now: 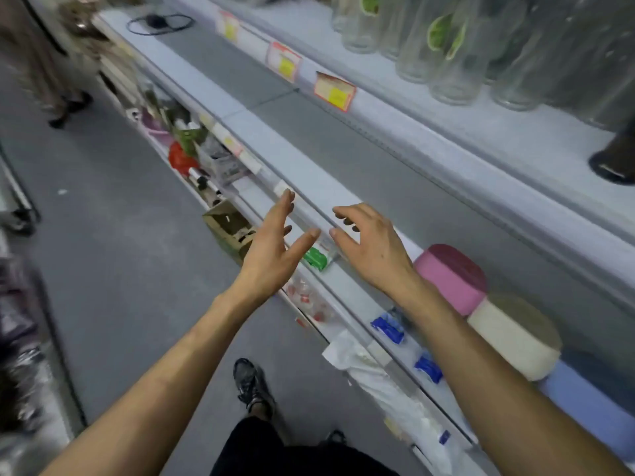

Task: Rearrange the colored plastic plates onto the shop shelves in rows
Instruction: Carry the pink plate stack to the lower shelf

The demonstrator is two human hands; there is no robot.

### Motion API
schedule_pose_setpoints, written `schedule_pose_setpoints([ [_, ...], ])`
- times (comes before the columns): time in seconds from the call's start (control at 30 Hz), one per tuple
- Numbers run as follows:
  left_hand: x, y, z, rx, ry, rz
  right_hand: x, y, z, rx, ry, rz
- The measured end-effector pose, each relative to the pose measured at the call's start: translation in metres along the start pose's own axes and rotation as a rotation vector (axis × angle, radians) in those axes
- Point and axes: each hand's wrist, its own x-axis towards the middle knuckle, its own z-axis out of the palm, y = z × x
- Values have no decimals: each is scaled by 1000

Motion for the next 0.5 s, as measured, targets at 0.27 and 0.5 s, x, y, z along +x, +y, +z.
schedule_pose_setpoints([
  [0.27, -118, 26, -214, 210, 581, -28, 44, -243, 78, 245, -212, -600],
  [0.5, -276, 46, -389, 441, 1000, -129, 0, -477, 164, 445, -483, -1000],
])
